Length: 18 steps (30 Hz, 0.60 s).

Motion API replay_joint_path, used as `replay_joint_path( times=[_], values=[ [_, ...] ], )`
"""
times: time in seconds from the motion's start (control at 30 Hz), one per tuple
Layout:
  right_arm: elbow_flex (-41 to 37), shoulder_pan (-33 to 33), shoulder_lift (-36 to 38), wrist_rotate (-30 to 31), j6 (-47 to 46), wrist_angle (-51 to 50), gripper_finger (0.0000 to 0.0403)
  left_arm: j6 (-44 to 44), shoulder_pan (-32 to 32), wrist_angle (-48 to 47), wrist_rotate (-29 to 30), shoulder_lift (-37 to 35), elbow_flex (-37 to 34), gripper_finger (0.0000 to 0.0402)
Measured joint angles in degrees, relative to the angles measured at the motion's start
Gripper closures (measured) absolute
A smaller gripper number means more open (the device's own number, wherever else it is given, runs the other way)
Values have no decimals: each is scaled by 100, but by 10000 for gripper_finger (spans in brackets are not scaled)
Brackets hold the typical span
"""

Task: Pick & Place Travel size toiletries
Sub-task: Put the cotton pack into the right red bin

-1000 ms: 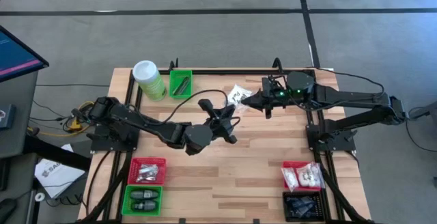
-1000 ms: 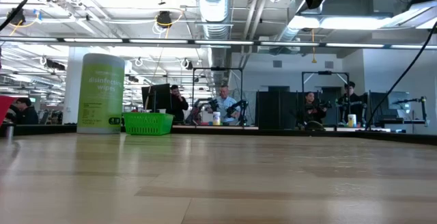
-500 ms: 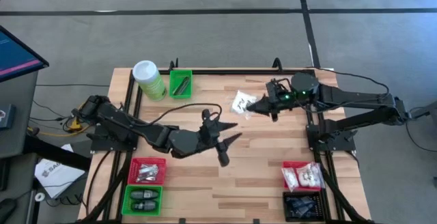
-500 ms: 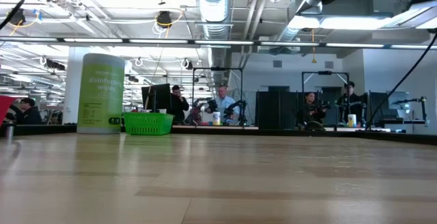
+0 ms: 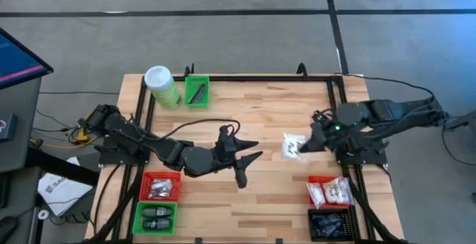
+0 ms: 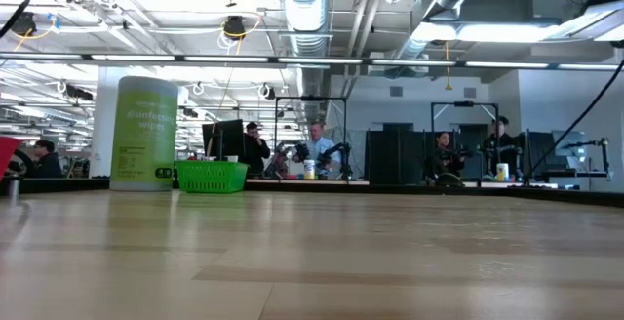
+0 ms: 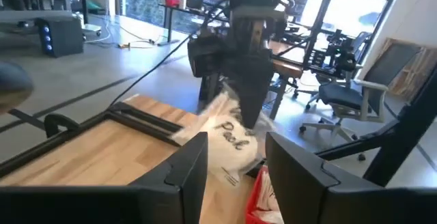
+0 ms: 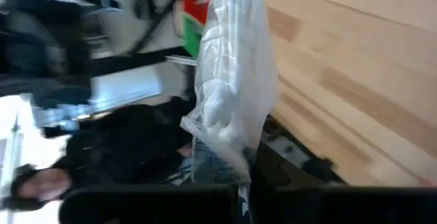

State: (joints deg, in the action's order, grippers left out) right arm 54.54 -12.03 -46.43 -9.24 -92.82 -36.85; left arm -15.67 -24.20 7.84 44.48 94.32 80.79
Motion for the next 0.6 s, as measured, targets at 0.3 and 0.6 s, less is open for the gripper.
replay_joint_path(
  times=[0.3,0.6],
  values=[
    [0,-1117,192,325,-565,-1270,403,-1002,294,16,-2794,-15,0,279],
    [0,-2409,102,379,-1358,-2119,403,-1040,316,119,-2274,-20,0,288]
  ],
)
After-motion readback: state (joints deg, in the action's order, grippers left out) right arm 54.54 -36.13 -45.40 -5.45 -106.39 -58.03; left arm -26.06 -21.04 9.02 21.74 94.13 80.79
